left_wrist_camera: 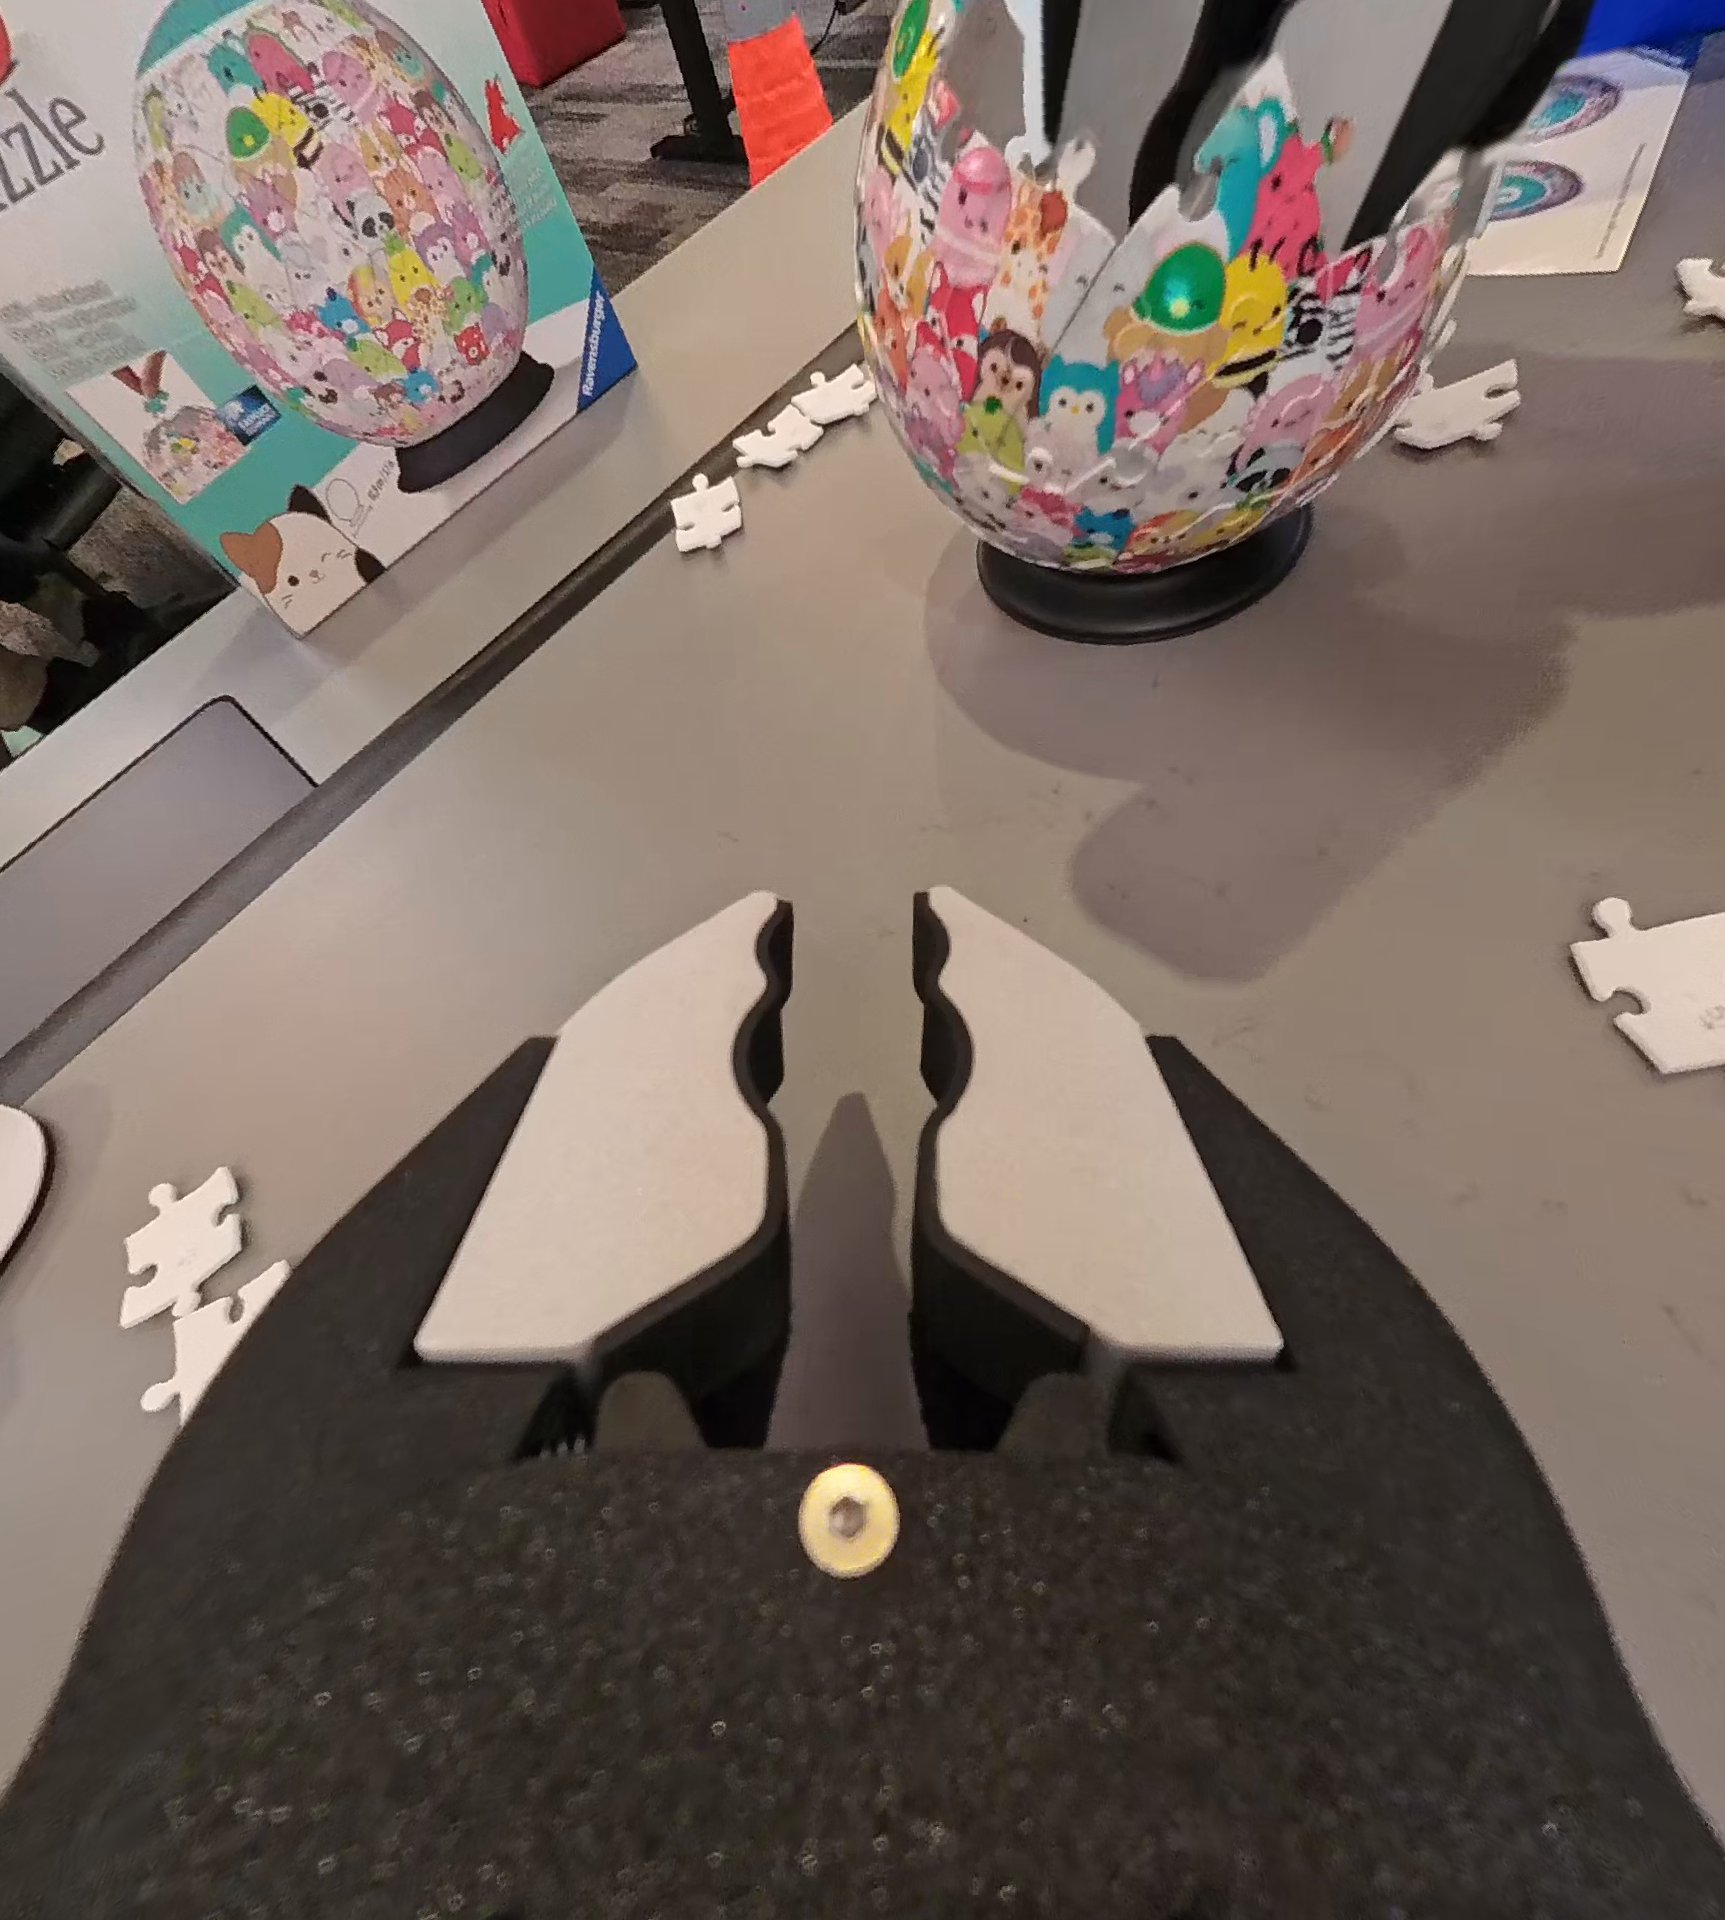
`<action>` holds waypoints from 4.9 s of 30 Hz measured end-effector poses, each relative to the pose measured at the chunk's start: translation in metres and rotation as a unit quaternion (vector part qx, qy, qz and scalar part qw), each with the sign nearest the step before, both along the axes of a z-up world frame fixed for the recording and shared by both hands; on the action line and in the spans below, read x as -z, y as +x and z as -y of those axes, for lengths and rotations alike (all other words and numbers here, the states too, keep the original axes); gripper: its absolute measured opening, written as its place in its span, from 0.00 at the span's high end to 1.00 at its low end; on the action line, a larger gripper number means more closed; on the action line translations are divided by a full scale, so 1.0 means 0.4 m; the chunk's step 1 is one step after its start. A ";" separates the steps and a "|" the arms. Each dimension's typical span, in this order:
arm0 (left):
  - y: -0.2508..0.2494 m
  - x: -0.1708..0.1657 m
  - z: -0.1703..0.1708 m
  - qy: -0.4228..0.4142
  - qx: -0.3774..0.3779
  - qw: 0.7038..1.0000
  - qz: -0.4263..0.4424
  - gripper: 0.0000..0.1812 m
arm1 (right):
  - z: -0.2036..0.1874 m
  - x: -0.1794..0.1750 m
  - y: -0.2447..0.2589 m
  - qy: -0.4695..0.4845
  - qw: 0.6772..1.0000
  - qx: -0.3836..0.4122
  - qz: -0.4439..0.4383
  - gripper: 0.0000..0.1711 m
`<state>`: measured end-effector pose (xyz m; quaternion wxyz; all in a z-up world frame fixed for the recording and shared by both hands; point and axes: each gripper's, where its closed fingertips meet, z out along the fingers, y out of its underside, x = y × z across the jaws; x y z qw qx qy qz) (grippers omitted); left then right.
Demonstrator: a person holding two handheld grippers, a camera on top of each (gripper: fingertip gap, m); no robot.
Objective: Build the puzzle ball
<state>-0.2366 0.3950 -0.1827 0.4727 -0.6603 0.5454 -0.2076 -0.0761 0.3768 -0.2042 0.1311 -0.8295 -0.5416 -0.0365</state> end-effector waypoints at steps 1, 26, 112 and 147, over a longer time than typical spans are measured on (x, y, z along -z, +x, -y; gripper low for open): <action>0.000 0.001 0.000 -0.001 0.000 1.000 -0.001 0.88 | 0.003 -0.011 0.003 0.001 1.000 0.000 -0.001 0.85; 0.003 0.003 0.005 0.000 0.010 1.000 0.000 0.88 | 0.000 0.036 0.039 -0.065 0.990 0.002 0.126 0.82; -0.010 -0.210 0.273 -0.413 0.094 0.846 0.323 0.99 | -0.016 -0.157 0.142 0.181 0.901 0.322 -0.226 0.88; 0.012 -0.190 0.304 -0.456 0.129 0.822 0.315 0.99 | -0.047 -0.080 0.149 0.153 0.901 0.372 -0.164 0.97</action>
